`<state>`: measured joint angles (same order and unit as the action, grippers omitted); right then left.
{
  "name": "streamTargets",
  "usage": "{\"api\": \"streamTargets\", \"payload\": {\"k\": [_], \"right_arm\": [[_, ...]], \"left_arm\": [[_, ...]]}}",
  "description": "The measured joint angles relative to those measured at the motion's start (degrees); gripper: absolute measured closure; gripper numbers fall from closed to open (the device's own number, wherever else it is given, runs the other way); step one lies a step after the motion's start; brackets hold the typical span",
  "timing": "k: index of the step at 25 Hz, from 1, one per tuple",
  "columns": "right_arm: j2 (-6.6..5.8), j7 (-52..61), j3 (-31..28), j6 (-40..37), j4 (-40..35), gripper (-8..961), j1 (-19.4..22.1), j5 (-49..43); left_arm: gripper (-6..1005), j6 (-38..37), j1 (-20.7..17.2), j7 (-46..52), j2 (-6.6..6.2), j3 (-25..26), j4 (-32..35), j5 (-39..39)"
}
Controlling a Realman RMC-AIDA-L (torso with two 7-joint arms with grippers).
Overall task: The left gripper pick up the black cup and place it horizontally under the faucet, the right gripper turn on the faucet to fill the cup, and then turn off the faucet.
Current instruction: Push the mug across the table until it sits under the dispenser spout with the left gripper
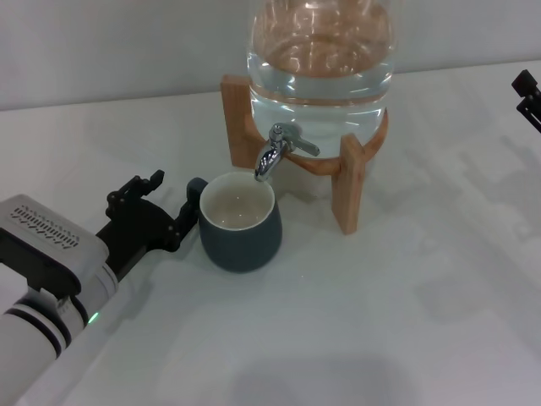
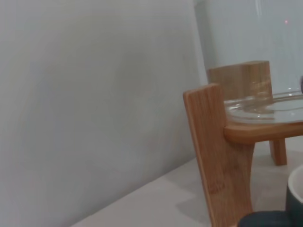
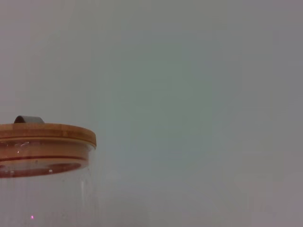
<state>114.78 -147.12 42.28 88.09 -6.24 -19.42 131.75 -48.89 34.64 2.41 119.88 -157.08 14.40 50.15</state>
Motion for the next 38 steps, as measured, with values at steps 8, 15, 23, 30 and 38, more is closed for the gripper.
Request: {"api": "streamTargets", "payload": {"k": [8,15,23,30,38], "right_arm": [[0.00,0.0,0.0,0.0,0.0,117,0.0,0.0],[-0.08,0.1,0.0,-0.1,-0.3,117,0.0,0.0],[-0.09,0.5,0.0,-0.6,-0.6,117,0.2,0.0],[-0.08,0.5,0.0,-0.8,-0.6,117,0.0,0.0],[-0.08,0.5,0.0,-0.9,-0.6,117,0.0,0.0]], "left_arm": [[372,0.2,-0.8,0.0,0.11,0.1,0.5,0.2],[325,0.3,-1.6,-0.4,0.14,0.0,0.9,0.4],[297,-1.0,-2.7,-1.9,0.17,0.0,2.0,0.6],[291,-0.6,-3.3,-3.6,0.21,0.9,2.3,1.7],[283,0.9,-4.0,-5.4,0.23,1.0,1.9,3.6]]}}
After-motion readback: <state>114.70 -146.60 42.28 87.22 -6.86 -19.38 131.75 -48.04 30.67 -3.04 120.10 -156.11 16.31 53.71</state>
